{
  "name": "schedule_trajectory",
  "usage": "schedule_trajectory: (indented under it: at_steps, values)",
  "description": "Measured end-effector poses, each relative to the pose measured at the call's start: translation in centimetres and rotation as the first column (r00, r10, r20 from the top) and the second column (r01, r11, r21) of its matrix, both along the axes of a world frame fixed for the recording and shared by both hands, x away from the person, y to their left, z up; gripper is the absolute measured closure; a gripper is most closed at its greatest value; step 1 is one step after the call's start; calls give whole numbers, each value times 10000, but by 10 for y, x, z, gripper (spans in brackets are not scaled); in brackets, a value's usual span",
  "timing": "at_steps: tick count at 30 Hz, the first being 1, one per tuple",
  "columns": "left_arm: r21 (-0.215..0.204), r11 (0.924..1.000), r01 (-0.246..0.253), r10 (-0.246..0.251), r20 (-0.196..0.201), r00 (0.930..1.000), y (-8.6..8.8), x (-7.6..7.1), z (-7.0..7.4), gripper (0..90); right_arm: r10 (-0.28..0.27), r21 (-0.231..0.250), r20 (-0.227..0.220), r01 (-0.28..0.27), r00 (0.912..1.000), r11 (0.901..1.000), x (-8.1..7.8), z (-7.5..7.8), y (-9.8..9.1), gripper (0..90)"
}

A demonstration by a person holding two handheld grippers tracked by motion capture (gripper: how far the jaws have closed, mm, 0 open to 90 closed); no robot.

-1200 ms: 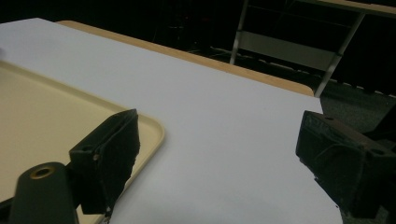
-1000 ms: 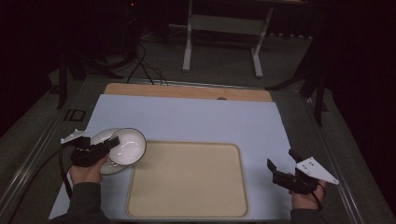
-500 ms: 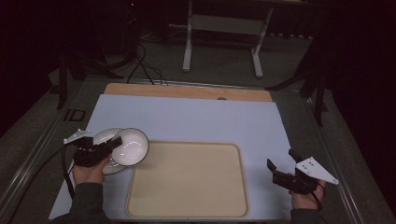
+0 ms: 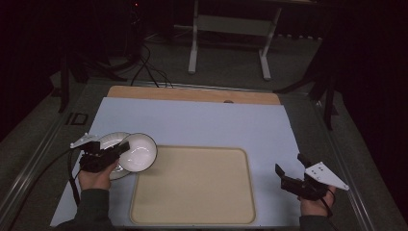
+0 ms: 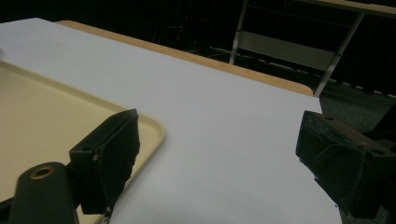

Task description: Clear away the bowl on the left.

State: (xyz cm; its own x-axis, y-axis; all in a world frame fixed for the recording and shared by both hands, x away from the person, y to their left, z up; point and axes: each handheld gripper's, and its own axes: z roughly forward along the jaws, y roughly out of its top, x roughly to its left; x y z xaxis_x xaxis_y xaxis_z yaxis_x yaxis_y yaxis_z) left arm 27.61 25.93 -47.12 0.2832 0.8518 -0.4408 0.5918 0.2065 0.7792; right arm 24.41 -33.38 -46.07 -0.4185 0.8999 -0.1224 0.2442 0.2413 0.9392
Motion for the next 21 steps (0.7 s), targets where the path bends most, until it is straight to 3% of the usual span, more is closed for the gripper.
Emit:
schedule_trajectory:
  at_steps: [21]
  values:
    - [-4, 9996, 290, -290, 68, 9996, -11, 1, 0, 775, -3, -23, -13, 3, 10000, 10000, 0, 0, 0, 132]
